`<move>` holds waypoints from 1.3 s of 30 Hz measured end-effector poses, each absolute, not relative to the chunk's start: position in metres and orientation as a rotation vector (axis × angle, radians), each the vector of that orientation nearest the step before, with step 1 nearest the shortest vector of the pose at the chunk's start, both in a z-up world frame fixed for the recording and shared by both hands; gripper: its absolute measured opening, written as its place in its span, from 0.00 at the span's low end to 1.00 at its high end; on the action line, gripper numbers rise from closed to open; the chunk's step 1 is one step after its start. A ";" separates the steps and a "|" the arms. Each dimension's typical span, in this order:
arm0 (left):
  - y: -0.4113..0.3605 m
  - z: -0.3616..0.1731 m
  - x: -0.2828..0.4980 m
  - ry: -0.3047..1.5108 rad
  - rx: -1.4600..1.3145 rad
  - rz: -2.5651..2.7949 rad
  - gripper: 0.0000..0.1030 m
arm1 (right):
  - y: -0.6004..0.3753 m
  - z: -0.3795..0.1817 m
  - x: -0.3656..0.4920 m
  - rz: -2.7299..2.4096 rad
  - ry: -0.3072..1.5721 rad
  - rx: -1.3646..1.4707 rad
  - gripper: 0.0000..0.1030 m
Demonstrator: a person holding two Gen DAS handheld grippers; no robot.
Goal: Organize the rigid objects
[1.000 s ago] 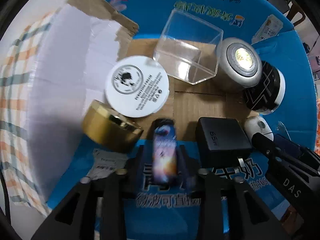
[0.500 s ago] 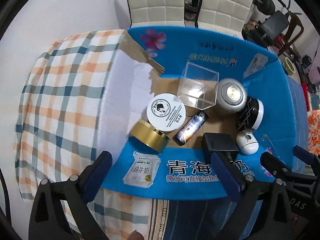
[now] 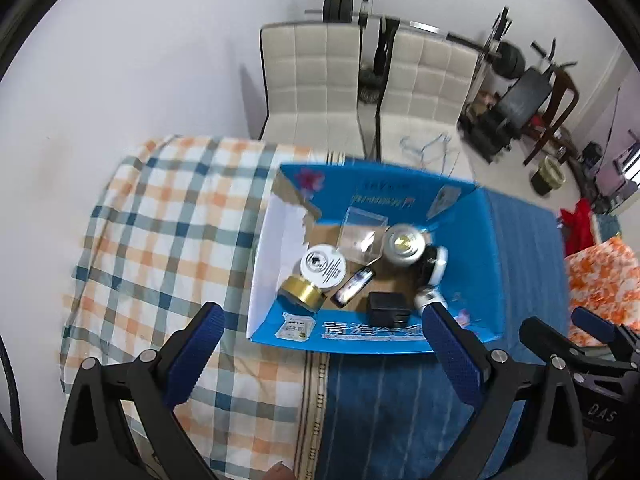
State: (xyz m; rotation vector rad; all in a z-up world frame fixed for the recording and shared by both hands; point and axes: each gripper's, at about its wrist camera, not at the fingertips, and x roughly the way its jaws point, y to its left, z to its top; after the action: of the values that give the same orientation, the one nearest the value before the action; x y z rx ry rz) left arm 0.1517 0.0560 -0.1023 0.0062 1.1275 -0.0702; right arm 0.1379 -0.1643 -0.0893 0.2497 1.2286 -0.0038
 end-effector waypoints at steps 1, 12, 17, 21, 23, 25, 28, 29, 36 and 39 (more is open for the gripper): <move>0.056 -0.093 0.147 1.116 0.003 -0.070 0.99 | -0.166 -0.080 0.134 -0.006 1.217 0.249 1.00; 0.059 -0.035 0.107 1.030 0.012 -0.079 0.99 | -0.169 0.006 0.090 -0.006 1.104 0.207 1.00; 0.059 -0.028 0.097 1.011 0.021 -0.065 0.99 | -0.168 0.018 0.080 -0.016 1.080 0.181 1.00; 0.058 -0.028 0.096 1.011 0.022 -0.064 0.99 | -0.167 0.020 0.080 -0.018 1.081 0.180 1.00; 0.057 -0.029 0.097 1.020 0.028 -0.069 0.99 | -0.168 0.019 0.081 -0.020 1.087 0.180 1.00; 0.055 -0.031 0.097 1.022 0.034 -0.072 0.99 | -0.168 0.017 0.082 -0.022 1.092 0.180 1.00; 0.052 -0.033 0.099 1.023 0.041 -0.070 0.99 | -0.170 0.008 0.087 -0.035 1.101 0.177 1.00; 0.052 -0.035 0.100 1.028 0.043 -0.068 0.99 | -0.170 0.006 0.089 -0.037 1.108 0.177 1.00; 0.051 -0.044 0.107 1.048 0.052 -0.067 0.99 | -0.172 -0.006 0.098 -0.059 1.115 0.170 1.00; 0.049 -0.049 0.108 1.053 0.059 -0.070 0.99 | -0.172 -0.009 0.100 -0.063 1.118 0.167 1.00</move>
State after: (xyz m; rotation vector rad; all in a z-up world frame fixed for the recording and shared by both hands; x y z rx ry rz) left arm 0.1082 0.0492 -0.0489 0.0593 1.0535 -0.0699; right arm 0.1005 -0.1725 -0.0086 0.1675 1.1185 -0.0632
